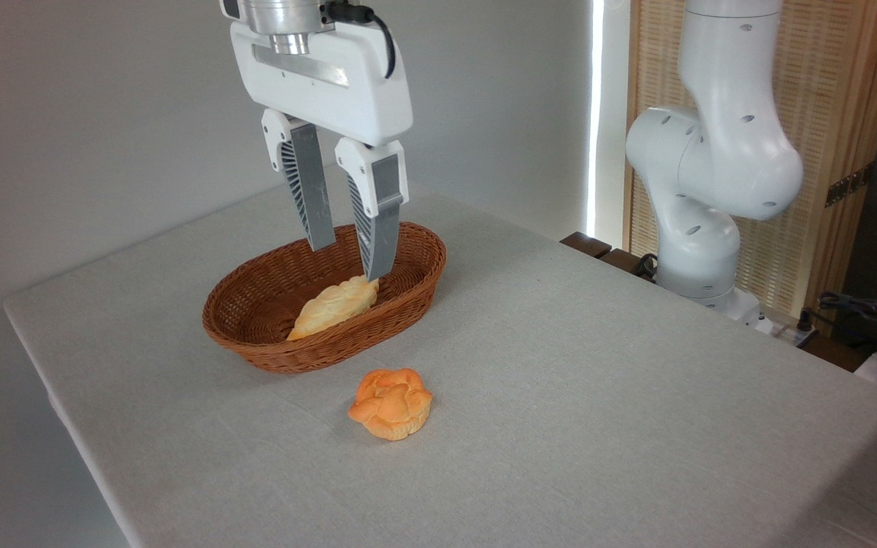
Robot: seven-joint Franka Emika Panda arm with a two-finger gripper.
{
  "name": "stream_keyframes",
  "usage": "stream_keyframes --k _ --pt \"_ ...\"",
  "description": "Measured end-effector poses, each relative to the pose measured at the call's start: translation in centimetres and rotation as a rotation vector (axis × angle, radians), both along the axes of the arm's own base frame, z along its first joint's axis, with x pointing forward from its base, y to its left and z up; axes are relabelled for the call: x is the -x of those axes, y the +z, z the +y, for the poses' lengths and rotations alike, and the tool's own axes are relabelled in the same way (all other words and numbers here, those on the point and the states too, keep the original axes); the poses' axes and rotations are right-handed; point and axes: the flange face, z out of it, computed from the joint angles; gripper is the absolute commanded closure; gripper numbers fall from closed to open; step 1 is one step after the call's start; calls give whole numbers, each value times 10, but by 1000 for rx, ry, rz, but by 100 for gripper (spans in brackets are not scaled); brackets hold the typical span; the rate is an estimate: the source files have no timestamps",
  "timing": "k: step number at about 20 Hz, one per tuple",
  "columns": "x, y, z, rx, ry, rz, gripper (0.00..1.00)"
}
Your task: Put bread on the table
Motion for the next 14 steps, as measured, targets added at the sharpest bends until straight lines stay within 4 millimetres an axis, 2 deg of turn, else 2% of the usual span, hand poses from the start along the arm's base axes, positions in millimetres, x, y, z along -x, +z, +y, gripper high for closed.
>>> stream_keyframes --k 6,8,14 --pt "-5 -15 -33 -8 -46 28 0" --pt "-6 -19 -37 -9 -47 36 0" --pt "-9 -21 -16 -20 -13 38 0"
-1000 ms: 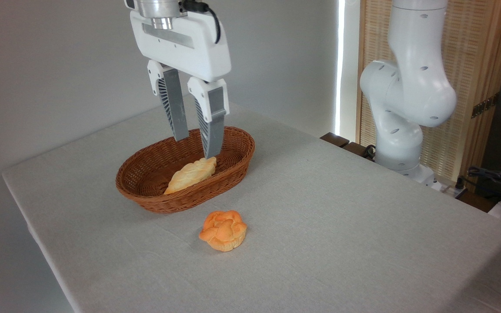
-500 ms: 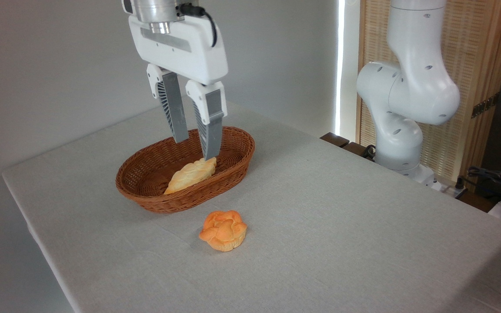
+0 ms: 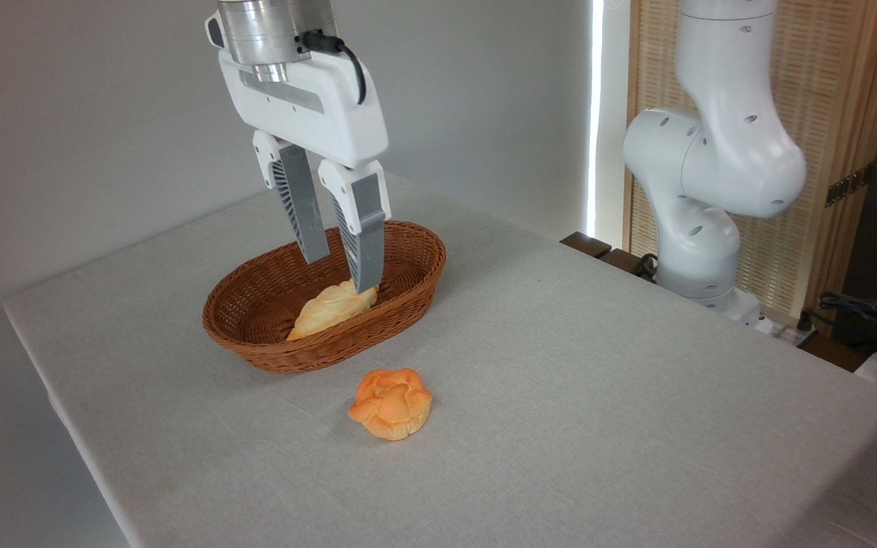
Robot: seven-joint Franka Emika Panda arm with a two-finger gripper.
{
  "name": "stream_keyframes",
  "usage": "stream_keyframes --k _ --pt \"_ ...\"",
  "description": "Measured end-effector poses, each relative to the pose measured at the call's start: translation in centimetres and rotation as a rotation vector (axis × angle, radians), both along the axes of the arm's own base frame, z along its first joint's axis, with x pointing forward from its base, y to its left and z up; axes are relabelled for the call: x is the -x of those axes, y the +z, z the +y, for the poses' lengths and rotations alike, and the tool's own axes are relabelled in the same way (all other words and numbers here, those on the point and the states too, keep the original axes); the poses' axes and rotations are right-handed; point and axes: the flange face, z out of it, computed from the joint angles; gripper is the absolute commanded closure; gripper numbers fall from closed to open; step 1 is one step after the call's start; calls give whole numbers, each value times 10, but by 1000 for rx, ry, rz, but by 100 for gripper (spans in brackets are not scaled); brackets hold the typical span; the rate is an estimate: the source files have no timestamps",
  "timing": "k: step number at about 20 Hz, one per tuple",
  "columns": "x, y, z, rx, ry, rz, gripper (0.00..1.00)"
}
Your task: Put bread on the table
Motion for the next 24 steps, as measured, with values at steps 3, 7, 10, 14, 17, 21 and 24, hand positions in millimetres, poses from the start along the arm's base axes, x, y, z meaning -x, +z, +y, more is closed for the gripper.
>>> stream_keyframes --k 3,7,10,14,17,21,24 --pt "0 0 5 -5 7 -1 0" --pt "-1 2 20 -6 18 -4 0" --pt "-1 3 26 -5 23 -6 0" --pt "-1 3 17 -5 6 -6 0" --pt "-1 3 13 -5 -2 -6 0" --pt "-1 3 9 -5 -9 -5 0" --pt "-1 1 5 -6 -16 -3 0"
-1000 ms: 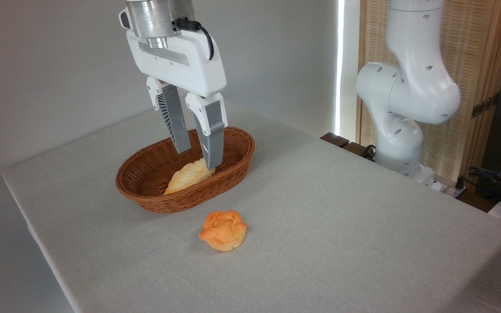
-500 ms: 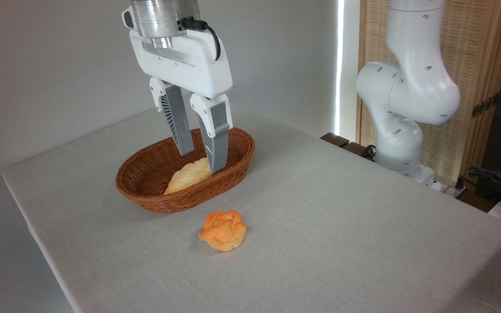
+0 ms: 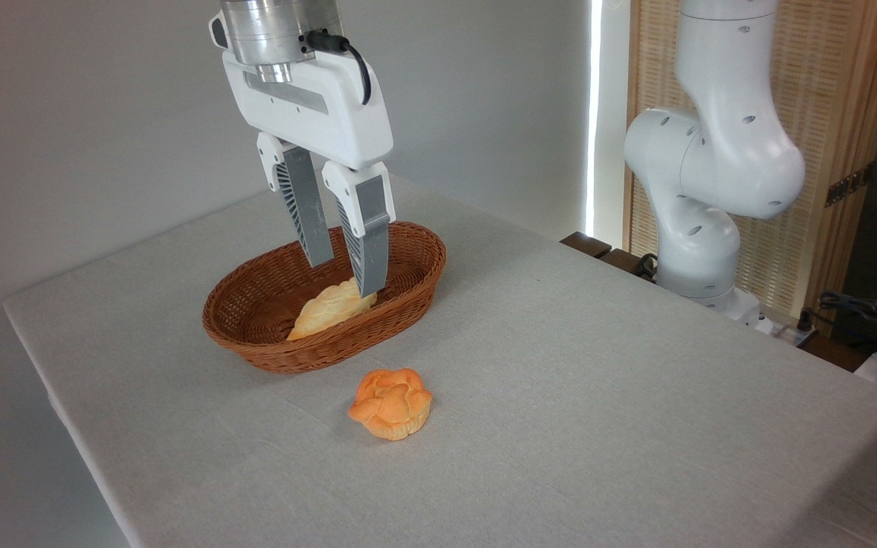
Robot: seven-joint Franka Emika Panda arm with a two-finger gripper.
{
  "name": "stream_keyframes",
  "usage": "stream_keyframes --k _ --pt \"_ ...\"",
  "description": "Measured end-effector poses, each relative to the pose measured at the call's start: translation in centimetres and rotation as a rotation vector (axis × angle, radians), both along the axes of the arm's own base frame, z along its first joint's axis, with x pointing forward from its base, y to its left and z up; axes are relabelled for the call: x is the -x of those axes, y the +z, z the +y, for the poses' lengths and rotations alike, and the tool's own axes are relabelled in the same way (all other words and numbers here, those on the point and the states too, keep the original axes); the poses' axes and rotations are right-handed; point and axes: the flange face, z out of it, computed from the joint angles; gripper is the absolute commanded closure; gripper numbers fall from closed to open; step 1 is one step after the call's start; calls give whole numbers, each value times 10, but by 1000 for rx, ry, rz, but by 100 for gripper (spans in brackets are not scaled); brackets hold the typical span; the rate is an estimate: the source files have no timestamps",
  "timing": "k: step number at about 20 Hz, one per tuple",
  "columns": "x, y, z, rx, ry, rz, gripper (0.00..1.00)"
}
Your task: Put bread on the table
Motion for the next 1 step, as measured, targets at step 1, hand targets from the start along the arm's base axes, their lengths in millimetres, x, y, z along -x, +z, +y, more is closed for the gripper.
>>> stream_keyframes --k 1 --pt "0 0 0 0 0 0 0"
